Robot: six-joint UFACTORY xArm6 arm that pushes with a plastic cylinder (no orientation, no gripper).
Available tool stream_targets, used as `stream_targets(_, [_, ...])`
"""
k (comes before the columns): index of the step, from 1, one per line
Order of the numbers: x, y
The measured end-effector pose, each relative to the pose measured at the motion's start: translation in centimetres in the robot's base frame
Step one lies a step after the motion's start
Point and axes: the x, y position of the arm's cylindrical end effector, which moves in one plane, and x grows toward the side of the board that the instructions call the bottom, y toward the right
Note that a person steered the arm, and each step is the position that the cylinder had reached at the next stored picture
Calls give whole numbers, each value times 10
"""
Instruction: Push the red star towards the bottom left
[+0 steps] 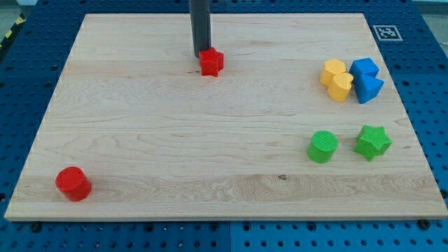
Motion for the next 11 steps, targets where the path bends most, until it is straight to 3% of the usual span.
stream_targets(1, [-2,-15])
stream_targets(2, [-10,35])
stream_targets(3, [2,48])
stream_targets(4, [39,25])
stream_targets(8, [56,-67])
stream_targets(9, [77,-32])
stream_targets(11, [81,-29])
